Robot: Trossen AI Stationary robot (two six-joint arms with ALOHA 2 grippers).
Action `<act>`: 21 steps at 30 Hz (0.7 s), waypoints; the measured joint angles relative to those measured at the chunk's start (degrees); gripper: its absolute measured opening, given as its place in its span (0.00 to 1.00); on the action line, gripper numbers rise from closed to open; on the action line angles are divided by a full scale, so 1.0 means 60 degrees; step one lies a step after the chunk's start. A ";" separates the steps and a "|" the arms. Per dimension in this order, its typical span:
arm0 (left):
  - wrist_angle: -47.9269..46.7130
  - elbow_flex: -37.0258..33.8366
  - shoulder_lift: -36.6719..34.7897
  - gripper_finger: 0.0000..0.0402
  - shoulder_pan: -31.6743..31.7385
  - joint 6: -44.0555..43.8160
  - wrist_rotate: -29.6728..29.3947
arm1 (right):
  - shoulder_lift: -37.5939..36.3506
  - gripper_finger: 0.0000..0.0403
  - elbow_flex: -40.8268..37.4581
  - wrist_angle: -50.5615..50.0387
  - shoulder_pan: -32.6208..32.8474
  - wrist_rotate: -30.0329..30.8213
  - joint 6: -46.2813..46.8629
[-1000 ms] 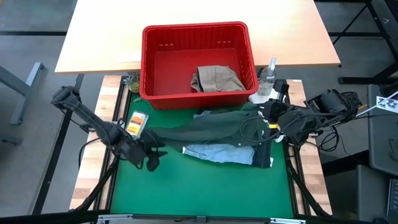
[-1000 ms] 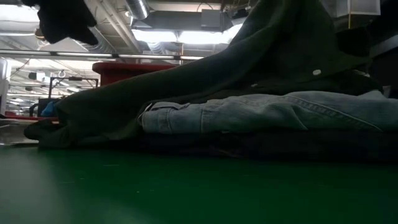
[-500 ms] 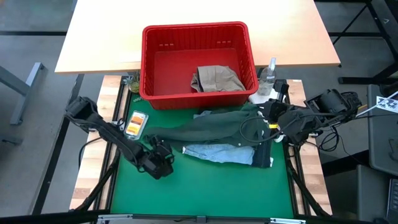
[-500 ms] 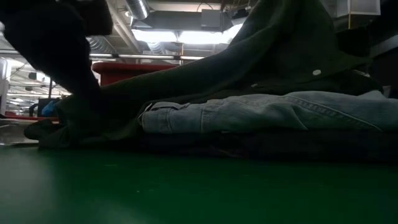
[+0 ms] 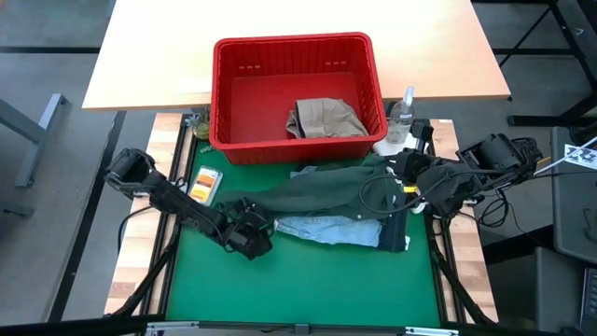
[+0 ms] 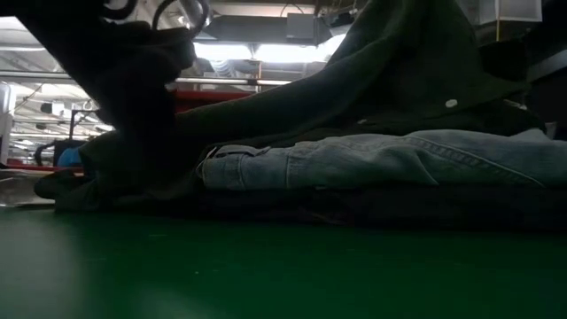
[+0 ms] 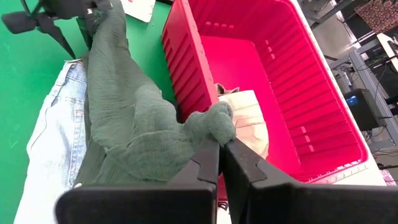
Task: Fold laundry
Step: Fold the green shirt
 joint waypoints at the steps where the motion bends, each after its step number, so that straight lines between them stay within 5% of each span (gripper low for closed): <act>1: 0.0040 0.0000 0.0000 0.43 0.0074 0.0000 0.0005 | 0.0000 0.02 0.0000 0.0000 0.0000 0.0001 0.0000; 15: 0.0635 0.0000 0.0904 0.42 0.0257 -0.0137 0.0240 | 0.0003 0.02 0.0000 0.0000 0.0000 -0.0003 0.0000; 21: 0.0584 -0.0004 0.0925 0.23 0.0275 -0.0094 0.0285 | 0.0001 0.02 0.0000 0.0000 0.0000 -0.0004 0.0000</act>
